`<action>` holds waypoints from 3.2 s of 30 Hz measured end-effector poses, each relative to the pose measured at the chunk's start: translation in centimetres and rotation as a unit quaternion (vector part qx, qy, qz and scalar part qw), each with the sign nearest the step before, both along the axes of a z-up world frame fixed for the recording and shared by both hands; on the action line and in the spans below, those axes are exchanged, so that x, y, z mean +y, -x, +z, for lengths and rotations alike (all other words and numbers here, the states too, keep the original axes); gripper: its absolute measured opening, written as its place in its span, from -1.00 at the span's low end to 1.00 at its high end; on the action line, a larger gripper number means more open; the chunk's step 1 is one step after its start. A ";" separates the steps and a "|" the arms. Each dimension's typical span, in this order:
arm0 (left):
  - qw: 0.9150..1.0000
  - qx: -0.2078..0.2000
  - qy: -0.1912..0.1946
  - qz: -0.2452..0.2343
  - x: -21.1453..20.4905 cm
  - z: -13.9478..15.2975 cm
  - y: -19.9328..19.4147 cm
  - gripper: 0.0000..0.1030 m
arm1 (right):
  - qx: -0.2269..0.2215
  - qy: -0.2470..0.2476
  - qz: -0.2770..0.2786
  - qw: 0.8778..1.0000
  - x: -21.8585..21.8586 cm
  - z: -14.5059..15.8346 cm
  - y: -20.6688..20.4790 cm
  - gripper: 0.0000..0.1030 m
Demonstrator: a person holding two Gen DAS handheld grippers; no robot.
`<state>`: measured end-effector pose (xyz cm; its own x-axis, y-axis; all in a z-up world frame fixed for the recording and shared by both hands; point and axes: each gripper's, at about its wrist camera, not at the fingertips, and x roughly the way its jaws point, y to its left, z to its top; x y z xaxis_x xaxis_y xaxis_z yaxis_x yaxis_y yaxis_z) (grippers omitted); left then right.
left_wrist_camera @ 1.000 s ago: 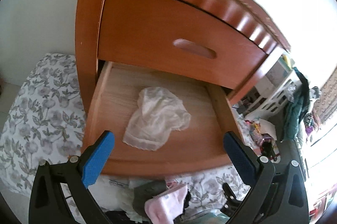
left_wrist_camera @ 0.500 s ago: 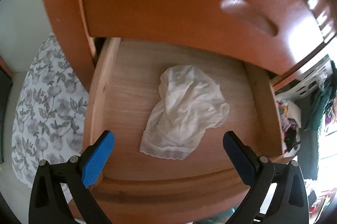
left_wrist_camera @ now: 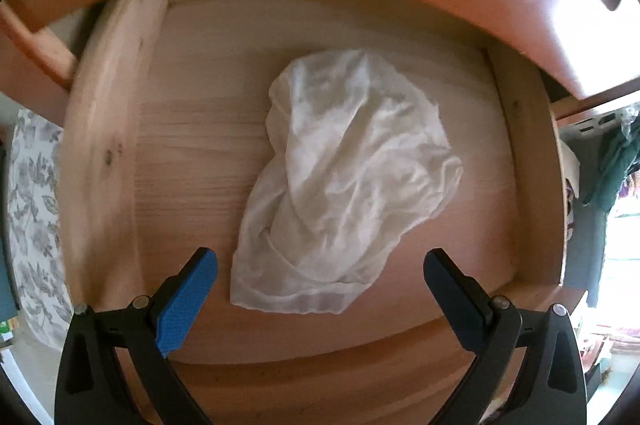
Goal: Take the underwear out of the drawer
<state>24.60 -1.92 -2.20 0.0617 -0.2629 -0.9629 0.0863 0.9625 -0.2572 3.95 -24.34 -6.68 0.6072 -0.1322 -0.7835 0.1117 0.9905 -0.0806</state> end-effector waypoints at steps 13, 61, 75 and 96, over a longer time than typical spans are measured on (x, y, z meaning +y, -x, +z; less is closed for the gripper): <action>0.996 0.030 -0.063 -0.063 -3.5 -1.4 -2.4 0.83 | 0.004 0.000 0.000 1.000 0.0 -0.2 -0.1 1.00; 0.966 -0.213 0.148 0.008 -4.0 6.1 2.2 -0.81 | -0.002 0.020 0.000 1.000 0.6 0.4 0.1 1.00; 0.927 -0.327 0.182 0.016 -0.2 13.0 8.3 -0.81 | -0.006 0.030 0.001 1.000 1.0 0.7 0.4 1.00; 0.856 -0.465 0.226 -0.007 3.5 24.4 18.0 -0.80 | -0.012 0.034 0.001 0.999 1.0 1.1 0.6 1.00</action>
<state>6.60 1.58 22.16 0.7401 -0.6028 -0.2981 0.4671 0.7797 -0.4170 3.37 -23.29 -5.61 0.6254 -0.1844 -0.7582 0.1129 0.9828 -0.1458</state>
